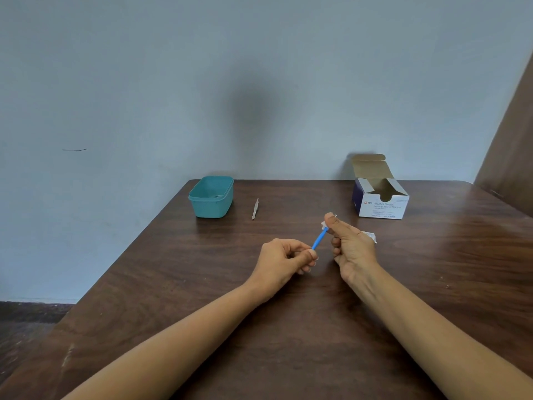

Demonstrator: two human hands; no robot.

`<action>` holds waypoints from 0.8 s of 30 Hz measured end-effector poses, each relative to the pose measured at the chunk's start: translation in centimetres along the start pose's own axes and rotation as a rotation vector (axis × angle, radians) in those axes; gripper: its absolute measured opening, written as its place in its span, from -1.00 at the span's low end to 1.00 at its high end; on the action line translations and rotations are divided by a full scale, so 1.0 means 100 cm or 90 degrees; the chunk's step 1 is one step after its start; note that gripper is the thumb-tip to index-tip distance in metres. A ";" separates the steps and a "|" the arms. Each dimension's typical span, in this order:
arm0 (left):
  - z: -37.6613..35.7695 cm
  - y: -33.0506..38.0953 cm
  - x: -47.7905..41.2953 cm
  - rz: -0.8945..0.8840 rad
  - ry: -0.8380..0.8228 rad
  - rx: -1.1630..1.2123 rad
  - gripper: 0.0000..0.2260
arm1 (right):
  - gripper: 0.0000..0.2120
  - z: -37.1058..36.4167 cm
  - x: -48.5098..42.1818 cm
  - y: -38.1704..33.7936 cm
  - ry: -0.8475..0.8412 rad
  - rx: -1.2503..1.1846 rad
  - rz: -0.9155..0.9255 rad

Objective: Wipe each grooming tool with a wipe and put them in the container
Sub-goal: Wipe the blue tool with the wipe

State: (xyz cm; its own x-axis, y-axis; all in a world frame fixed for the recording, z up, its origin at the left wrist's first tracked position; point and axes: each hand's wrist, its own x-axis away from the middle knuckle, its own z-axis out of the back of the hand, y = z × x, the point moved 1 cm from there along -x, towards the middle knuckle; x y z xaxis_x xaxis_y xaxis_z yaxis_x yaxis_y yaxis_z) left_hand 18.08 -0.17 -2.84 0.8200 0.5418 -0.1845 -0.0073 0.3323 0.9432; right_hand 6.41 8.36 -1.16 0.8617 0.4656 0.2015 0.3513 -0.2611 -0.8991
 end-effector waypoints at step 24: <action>0.005 0.003 0.002 0.023 0.014 0.064 -0.90 | -0.84 0.001 0.004 -0.007 -0.176 0.077 0.049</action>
State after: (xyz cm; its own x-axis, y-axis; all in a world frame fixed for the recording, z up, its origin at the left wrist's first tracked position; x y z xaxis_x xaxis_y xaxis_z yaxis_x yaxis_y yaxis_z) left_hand 18.54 -0.39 -2.43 0.8075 0.5694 -0.1544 0.0214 0.2333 0.9722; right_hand 6.49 8.84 -0.49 0.7467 0.6644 0.0323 0.2284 -0.2105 -0.9505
